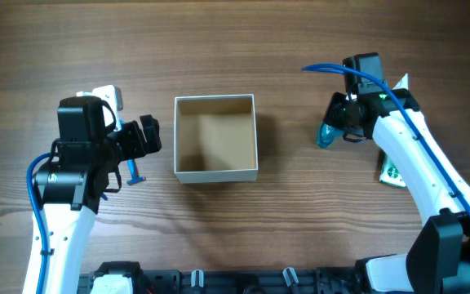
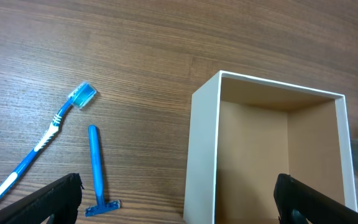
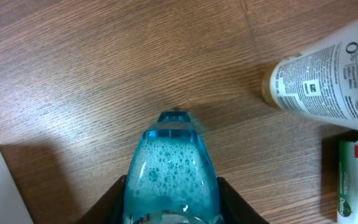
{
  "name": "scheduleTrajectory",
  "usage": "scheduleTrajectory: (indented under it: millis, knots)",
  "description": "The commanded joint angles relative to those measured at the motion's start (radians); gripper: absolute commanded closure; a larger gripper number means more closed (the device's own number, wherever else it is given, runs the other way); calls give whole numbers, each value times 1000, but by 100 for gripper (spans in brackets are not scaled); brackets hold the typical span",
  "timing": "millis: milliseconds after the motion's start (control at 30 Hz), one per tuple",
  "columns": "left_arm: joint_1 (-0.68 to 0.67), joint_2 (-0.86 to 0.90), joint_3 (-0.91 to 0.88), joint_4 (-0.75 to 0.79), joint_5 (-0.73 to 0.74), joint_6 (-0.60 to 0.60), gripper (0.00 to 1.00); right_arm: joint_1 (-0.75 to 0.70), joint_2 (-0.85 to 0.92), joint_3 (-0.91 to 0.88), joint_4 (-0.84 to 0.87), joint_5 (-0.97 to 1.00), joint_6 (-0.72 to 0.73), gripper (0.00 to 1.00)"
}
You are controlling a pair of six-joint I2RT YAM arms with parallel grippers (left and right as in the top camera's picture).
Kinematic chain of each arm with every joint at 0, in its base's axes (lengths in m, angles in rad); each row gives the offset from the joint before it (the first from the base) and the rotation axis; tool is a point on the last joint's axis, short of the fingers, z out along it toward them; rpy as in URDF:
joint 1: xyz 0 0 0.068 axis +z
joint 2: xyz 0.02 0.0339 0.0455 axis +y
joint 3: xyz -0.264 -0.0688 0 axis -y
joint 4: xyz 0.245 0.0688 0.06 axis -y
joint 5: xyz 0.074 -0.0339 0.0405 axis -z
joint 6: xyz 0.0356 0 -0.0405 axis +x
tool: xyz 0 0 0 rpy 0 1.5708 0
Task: Pack container
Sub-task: 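Grasp the blue mouthwash bottle with the right gripper, then carry the mouthwash into the box and release it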
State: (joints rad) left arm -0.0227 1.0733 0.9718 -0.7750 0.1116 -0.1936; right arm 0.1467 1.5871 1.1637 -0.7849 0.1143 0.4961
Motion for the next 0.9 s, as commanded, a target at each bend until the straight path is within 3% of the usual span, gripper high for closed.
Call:
scheduleTrajectory:
  millis: [0, 133, 233, 433, 500, 633, 767, 867]
  knots:
    - [10, 0, 22, 0, 33, -9, 0, -3, 11, 6, 5, 17, -3, 73]
    - [10, 0, 22, -1, 17, -9, 0, 14, -5, 27, -4, 5, -150, 96]
    - [10, 0, 25, -4, -66, -10, 0, 50, -38, 110, -79, 5, -182, 96]
    - [130, 1, 54, -109, -249, -96, 0, 278, -47, 466, -284, 5, -204, 96]
    - [182, 8, 54, -171, -333, -95, 0, 382, -47, 539, -270, 6, -203, 96]
    - [206, 18, 54, -215, -349, -91, 0, 547, -13, 553, -185, 6, -178, 96]
    - [206, 20, 54, -215, -348, -92, 0, 636, 89, 553, -115, 38, -169, 96]
    - [206, 20, 54, -221, -348, -91, 0, 668, 195, 553, -93, 78, -82, 96]
